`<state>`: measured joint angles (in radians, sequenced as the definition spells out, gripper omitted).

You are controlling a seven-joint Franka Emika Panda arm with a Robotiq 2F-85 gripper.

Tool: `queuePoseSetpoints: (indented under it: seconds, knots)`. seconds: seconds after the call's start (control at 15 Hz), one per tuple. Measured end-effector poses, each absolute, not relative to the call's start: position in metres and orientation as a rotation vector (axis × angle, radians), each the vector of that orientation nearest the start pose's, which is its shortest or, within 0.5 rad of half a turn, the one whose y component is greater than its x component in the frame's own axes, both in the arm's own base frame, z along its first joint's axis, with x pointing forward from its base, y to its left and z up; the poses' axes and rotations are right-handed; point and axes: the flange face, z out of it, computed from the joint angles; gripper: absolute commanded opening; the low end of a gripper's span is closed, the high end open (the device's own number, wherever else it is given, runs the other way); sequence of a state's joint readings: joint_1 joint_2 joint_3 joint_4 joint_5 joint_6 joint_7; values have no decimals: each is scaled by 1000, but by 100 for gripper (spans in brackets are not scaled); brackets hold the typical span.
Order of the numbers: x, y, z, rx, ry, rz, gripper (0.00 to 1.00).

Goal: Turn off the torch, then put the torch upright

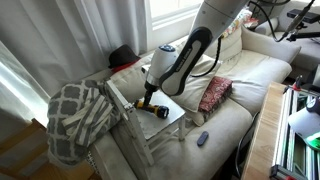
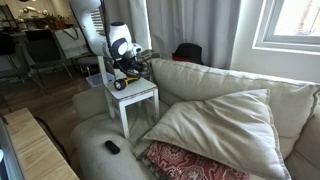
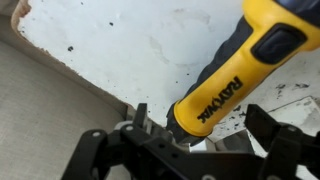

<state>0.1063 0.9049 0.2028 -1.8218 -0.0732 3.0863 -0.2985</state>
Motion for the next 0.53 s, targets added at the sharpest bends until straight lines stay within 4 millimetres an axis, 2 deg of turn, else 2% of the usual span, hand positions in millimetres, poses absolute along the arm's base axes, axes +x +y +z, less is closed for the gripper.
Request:
queuePoseSetpoints:
  seconds: [0.53]
  knots:
    - [625,212,70,-2807,-775,-508,100]
